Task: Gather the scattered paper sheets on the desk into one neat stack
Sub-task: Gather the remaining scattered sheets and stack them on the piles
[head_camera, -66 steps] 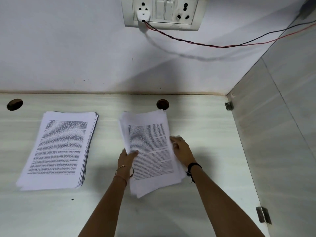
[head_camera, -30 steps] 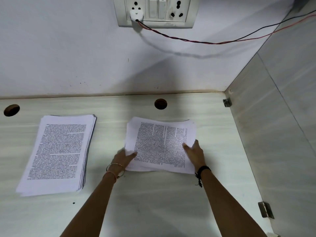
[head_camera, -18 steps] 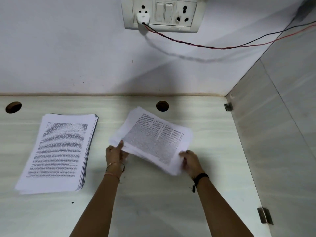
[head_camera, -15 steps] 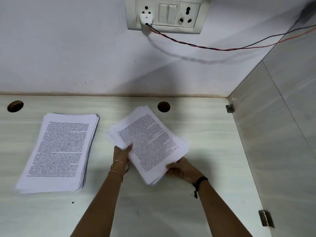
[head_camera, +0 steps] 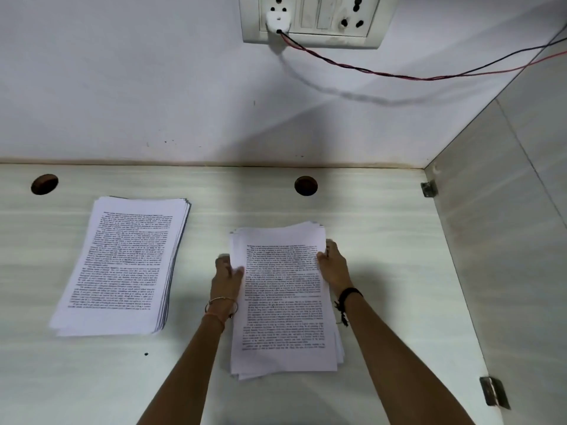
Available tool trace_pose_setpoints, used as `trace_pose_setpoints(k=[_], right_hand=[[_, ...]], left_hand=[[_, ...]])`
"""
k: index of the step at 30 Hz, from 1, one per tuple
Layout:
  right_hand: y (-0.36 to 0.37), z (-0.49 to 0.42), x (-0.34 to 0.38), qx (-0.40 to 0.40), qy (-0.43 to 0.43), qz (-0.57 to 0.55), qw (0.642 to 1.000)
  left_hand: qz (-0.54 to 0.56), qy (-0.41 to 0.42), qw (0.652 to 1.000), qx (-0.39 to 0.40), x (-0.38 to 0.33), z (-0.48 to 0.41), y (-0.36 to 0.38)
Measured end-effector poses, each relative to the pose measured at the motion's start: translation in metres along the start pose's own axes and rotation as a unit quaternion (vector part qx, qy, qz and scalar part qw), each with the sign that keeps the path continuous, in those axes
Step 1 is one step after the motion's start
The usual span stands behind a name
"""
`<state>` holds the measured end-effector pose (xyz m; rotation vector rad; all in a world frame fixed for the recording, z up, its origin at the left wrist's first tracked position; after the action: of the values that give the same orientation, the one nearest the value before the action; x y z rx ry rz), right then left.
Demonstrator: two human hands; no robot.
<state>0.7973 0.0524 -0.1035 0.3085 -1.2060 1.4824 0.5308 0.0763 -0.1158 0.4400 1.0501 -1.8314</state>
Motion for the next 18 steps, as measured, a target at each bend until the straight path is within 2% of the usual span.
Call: trace_pose_setpoints(k=[2, 4, 8, 11, 16, 18], right_hand=[[0.004, 0.004, 0.006, -0.061, -0.017, -0.006, 0.998], [0.010, 0.007, 0.014, -0.076, -0.037, -0.017, 0.996], [0.018, -0.002, 0.027, -0.055, -0.071, 0.007, 0.996], [0.022, -0.010, 0.037, -0.011, -0.110, 0.044, 0.993], [0.022, -0.024, 0.046, 0.026, -0.114, 0.044, 0.992], [0.018, -0.028, 0.049, 0.009, -0.110, 0.017, 0.994]], left_hand=[[-0.012, 0.026, 0.999, -0.040, -0.020, 0.004, -0.005], [-0.023, 0.051, 0.998, -0.042, -0.028, -0.002, -0.002], [-0.061, 0.039, 0.997, -0.037, -0.032, -0.010, 0.001], [-0.111, 0.013, 0.993, -0.024, -0.031, -0.018, 0.004], [-0.150, -0.017, 0.988, -0.021, -0.038, -0.029, 0.000], [-0.153, 0.004, 0.988, -0.020, -0.046, -0.033, 0.001]])
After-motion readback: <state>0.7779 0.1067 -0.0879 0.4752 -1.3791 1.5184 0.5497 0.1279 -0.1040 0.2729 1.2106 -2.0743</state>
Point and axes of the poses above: each hand's wrist, its own z-axis away from the middle knuckle, its own y-axis out of the palm, x = y × z, the point moved 7 cm from there along -z, towards the middle knuckle, and after that the axes turned 3 degrees about -x, right-handed, at the moved point
